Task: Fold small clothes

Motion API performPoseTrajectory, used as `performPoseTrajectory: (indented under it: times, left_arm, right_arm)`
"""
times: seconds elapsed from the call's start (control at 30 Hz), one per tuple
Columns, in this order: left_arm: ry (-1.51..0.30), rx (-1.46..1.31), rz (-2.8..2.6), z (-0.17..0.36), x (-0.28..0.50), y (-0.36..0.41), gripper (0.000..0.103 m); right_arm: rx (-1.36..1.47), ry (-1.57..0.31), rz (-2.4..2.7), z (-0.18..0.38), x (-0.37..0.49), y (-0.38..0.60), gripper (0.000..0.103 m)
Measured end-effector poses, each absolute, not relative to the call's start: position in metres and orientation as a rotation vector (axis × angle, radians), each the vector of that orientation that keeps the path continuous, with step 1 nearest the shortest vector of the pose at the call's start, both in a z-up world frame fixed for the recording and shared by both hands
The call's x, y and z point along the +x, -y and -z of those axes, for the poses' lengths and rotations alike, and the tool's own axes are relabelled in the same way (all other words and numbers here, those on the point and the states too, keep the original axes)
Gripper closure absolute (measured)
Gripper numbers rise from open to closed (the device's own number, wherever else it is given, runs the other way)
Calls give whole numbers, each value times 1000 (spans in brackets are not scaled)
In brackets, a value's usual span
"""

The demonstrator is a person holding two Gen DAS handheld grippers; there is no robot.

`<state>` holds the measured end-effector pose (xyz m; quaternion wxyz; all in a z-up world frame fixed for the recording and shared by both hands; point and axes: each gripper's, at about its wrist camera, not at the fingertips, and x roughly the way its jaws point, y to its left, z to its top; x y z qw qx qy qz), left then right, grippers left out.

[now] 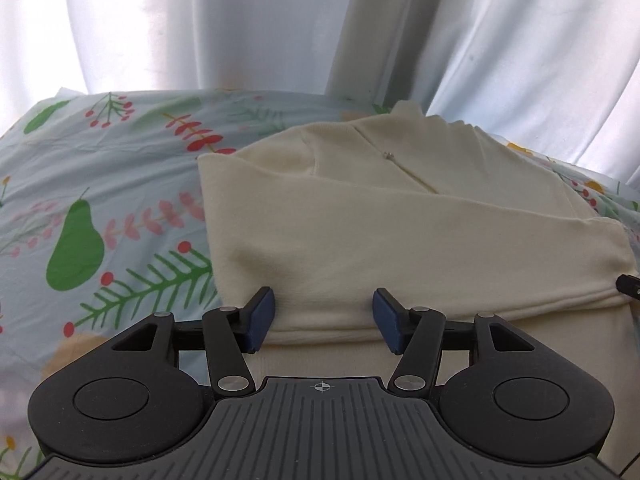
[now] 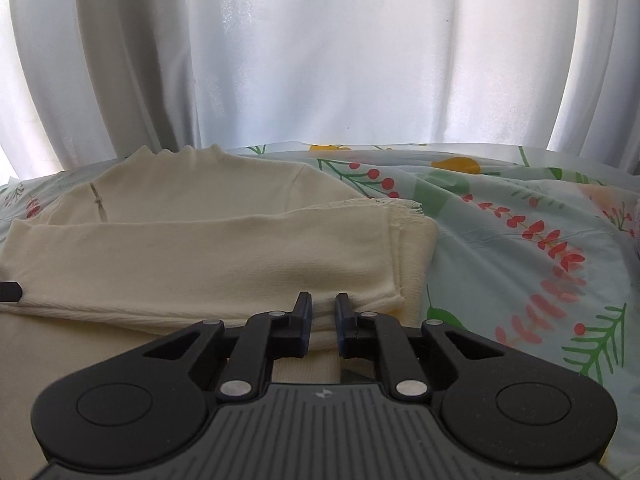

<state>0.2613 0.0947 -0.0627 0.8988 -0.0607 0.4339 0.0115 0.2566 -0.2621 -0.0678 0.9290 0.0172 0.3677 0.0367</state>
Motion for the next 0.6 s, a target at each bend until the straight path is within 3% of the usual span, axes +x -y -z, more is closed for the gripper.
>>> performPoseTrajectory:
  times: [0.13, 0.27, 0.33, 0.5, 0.6]
  left_arm:
    - [-913, -116, -32, 54, 251, -94, 44]
    - [-955, -113, 17, 32, 210, -88, 38]
    - [-993, -159, 59, 24, 172, -83, 28]
    - [-1112, -204, 114, 23, 89, -68, 27]
    - [-1188, -193, 70, 29, 61, -67, 27]
  right_arm:
    - [-21, -760, 7, 60, 248, 258, 93]
    - [25, -732, -114, 33, 195, 264, 88]
    - [96, -794, -243, 28, 163, 270, 84]
    - [153, -1015, -389, 37, 73, 284, 81]
    - [188, -1089, -349, 44, 34, 297, 71]
